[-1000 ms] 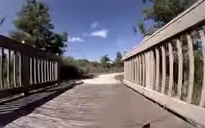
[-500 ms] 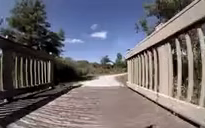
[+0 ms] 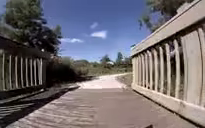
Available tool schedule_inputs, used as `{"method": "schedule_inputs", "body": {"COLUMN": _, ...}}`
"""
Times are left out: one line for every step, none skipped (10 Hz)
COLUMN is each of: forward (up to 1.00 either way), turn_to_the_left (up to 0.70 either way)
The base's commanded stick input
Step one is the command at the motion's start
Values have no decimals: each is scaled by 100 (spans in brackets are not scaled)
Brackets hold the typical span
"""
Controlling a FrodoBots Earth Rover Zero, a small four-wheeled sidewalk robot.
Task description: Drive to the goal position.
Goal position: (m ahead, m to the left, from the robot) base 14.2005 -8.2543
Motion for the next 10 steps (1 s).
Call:
{"method": "schedule_inputs", "body": {"forward": 85, "turn_to_the_left": 0}}
{"method": "schedule_inputs", "body": {"forward": 85, "turn_to_the_left": 0}}
{"method": "schedule_inputs", "body": {"forward": 85, "turn_to_the_left": 0}}
{"method": "schedule_inputs", "body": {"forward": 85, "turn_to_the_left": 0}}
{"method": "schedule_inputs", "body": {"forward": 85, "turn_to_the_left": 0}}
{"method": "schedule_inputs", "body": {"forward": 85, "turn_to_the_left": 0}}
{"method": "schedule_inputs", "body": {"forward": 85, "turn_to_the_left": 0}}
{"method": "schedule_inputs", "body": {"forward": 85, "turn_to_the_left": 0}}
{"method": "schedule_inputs", "body": {"forward": 85, "turn_to_the_left": 0}}
{"method": "schedule_inputs", "body": {"forward": 85, "turn_to_the_left": 0}}
